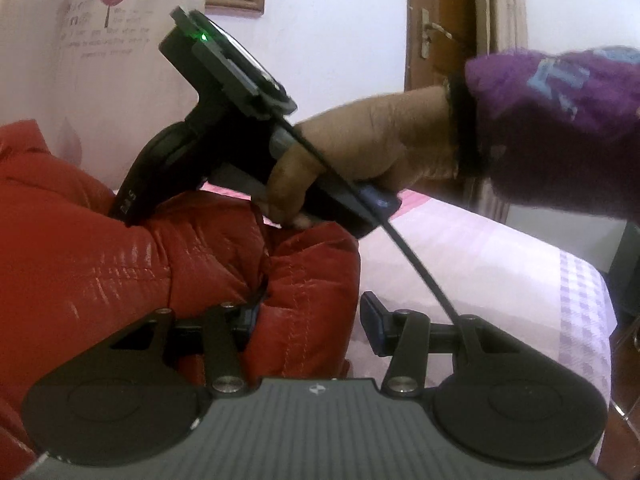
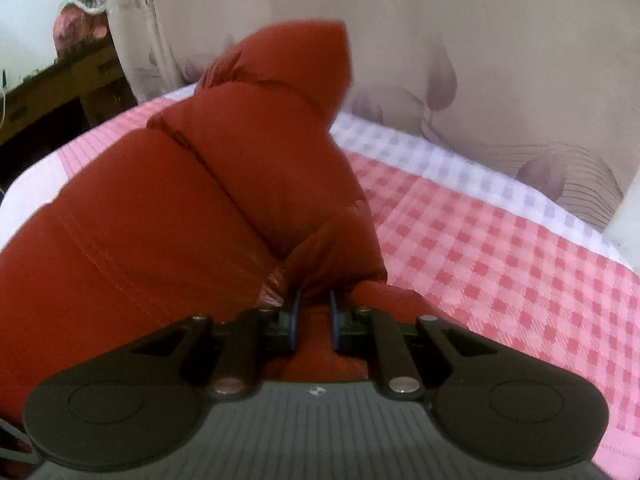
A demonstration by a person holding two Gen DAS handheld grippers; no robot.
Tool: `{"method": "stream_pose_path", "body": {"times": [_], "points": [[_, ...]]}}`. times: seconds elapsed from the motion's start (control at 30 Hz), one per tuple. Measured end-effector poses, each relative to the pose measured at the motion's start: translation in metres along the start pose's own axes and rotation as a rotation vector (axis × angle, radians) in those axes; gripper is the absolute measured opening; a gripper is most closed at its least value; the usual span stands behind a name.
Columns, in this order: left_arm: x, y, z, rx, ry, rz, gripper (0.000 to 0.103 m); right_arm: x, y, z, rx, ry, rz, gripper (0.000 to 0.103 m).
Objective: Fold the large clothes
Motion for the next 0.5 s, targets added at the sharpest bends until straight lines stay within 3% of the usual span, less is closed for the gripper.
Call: {"method": "stream_pose_path", "body": {"times": [0.2, 0.3, 0.4, 0.5], "points": [[-0.001, -0.002, 0.001, -0.006, 0.007, 0.026, 0.050, 0.012, -0.005, -0.007, 0.019, -0.033, -0.073, 0.011], [-0.002, 0.012, -0.002, 0.006, -0.004, -0.019, 0.050, 0.026, 0.002, -0.019, -0.008, -0.091, -0.149, 0.012], [0.001, 0.042, -0.005, 0.022, -0.026, -0.096, 0.050, 0.033, 0.007, -0.033, -0.097, -0.195, -0.210, 0.012], [-0.001, 0.079, 0.003, 0.013, 0.019, -0.165, 0.050, 0.035, 0.010, -0.038, -0.153, -0.279, -0.234, 0.012]]}}
Point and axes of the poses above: each gripper's, at about its wrist camera, not at the fingertips, and y roughly against the way its jaws point, z to its left, x to its underside, the point moved 9 cm from there along -y, roughly the way its jaws point, and after that the axes turned 13 degrees about z, right-handed, at the moved point
